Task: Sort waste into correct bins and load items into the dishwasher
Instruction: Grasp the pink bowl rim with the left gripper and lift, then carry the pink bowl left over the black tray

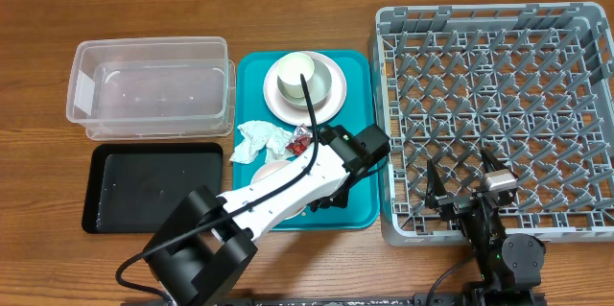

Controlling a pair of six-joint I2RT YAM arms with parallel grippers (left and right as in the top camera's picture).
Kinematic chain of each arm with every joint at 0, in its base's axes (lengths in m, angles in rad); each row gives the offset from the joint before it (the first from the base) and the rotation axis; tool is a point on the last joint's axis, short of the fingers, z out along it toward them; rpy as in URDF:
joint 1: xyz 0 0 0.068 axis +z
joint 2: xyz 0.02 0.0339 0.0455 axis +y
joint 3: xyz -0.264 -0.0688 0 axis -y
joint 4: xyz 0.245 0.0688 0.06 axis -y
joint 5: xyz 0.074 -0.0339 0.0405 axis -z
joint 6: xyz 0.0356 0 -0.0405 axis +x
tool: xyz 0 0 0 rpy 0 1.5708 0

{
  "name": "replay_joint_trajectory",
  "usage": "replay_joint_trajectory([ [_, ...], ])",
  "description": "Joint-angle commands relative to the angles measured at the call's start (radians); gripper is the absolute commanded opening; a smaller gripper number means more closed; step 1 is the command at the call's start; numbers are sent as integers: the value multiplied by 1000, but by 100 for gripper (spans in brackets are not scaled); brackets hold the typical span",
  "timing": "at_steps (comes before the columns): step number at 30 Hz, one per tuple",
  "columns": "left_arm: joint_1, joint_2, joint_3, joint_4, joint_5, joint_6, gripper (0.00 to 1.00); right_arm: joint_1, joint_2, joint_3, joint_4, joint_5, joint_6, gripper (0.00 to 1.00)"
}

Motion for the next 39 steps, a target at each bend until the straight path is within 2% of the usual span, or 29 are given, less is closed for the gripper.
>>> replay_joint_trajectory([
  [1, 6, 12, 44, -26, -91, 31, 4, 7, -8, -11, 6, 3, 4, 100],
  [16, 8, -2, 55, -81, -127, 44, 4, 7, -8, -11, 6, 3, 4, 100],
  [23, 39, -69, 58, -104, -93, 44, 4, 7, -8, -11, 6, 3, 4, 100],
  [31, 163, -235, 58, -110, -24, 101, 4, 7, -8, -11, 6, 3, 4, 100],
  [39, 377, -369, 57, -121, 118, 220, 4, 7, -8, -11, 6, 3, 4, 100],
])
